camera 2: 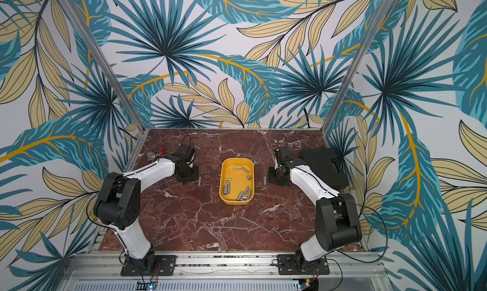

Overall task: Take out the socket from the storage box
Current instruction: Place the socket head at the center of the board.

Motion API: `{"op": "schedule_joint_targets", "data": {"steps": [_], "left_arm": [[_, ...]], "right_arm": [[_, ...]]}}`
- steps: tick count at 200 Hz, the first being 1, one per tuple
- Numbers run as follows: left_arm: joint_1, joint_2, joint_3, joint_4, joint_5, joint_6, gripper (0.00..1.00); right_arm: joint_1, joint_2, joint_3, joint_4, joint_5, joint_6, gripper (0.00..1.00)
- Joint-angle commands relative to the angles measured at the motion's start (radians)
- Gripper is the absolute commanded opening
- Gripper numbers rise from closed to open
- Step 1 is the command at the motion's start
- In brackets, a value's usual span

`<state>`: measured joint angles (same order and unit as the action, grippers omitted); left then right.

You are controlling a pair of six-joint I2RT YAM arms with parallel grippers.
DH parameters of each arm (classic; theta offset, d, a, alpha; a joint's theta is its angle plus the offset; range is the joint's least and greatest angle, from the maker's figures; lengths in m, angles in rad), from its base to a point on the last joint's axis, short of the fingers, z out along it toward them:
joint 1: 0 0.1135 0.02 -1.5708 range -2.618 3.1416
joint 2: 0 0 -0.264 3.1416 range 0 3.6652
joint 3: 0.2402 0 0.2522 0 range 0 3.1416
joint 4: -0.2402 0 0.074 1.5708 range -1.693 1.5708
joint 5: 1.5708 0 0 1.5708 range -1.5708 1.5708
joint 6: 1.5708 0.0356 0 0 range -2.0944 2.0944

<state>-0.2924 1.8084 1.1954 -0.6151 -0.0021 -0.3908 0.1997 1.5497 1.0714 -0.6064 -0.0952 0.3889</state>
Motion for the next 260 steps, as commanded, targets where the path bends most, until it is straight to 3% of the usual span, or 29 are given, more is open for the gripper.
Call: {"op": "schedule_joint_targets", "data": {"steps": [1, 153, 205, 260], "left_arm": [[0.007, 0.017, -0.017, 0.029, 0.018, 0.016, 0.11], [0.020, 0.055, -0.041, 0.044, 0.021, 0.012, 0.17], [0.020, 0.023, -0.056, 0.051, 0.021, 0.005, 0.23], [0.022, -0.068, -0.056, 0.019, -0.005, 0.008, 0.24]], "right_arm": [[0.003, -0.009, -0.027, -0.002, -0.007, 0.005, 0.27], [0.005, -0.013, -0.034, -0.006, -0.009, 0.008, 0.27], [0.015, 0.000, -0.004, -0.023, -0.010, 0.004, 0.27], [0.077, 0.002, 0.071, -0.070, 0.020, -0.006, 0.28]]}}
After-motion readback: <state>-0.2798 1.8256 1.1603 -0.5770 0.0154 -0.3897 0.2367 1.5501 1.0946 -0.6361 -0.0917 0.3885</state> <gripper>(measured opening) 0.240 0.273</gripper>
